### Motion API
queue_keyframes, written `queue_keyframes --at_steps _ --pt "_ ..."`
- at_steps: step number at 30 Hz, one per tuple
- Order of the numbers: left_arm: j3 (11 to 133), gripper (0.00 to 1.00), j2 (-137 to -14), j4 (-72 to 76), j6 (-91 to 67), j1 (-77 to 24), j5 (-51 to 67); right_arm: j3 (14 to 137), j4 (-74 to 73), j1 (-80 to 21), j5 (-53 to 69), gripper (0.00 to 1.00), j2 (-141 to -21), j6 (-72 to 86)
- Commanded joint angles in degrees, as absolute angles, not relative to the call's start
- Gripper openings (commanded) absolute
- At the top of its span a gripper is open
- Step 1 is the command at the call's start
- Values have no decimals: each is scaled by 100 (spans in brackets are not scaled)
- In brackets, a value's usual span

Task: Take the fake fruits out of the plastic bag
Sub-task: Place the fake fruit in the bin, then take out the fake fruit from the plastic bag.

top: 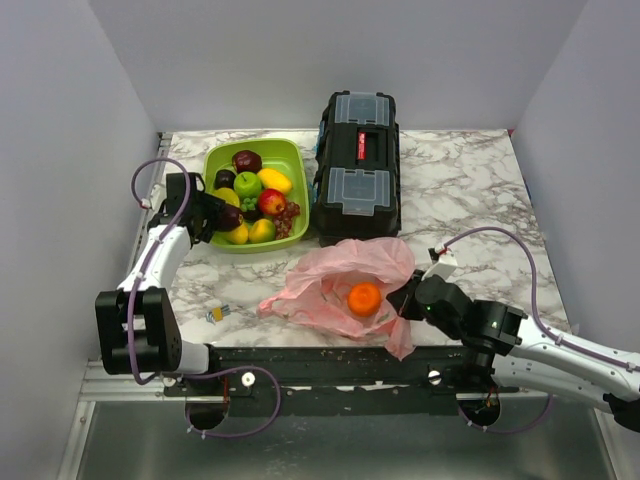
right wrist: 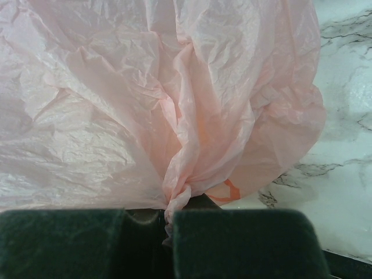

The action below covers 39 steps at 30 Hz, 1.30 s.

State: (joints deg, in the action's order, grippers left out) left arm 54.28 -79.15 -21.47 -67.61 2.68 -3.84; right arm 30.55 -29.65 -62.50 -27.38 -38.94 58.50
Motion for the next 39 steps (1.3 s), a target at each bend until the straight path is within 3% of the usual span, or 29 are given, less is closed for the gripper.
queue_keyframes --at_steps 1,5,9,14,19,24,32,39 --pt "5349 48 -8067 -2074 -6835 422 263 2935 -3004 -6255 -2783 1 -3880 5934" --pt "5372 77 -8055 -2011 -6777 425 464 2874 -2800 -6253 -2686 1 -3942 5899" --pt "5472 89 -7938 -2066 -6623 407 518 2889 -2765 -6256 -2619 1 -4089 5872" --pt "6149 92 -7474 -2660 -5670 -81 -503 2843 -2653 -6252 -2574 1 -4158 5862" --pt "6696 92 -6766 -2716 -4274 -1305 -1644 2897 -2610 -6254 -2577 1 -4238 5781" --pt "6512 90 -6135 -1856 -3003 -2210 -359 3032 -2619 -6257 -2625 1 -4379 5680" --pt "6341 86 -5764 -1848 -1784 -3431 1661 2997 -2506 -6256 -2553 1 -4510 5736" --pt "5467 83 -5196 -1526 -1128 -4814 2242 2878 -2548 -6253 -2476 1 -4374 5804"
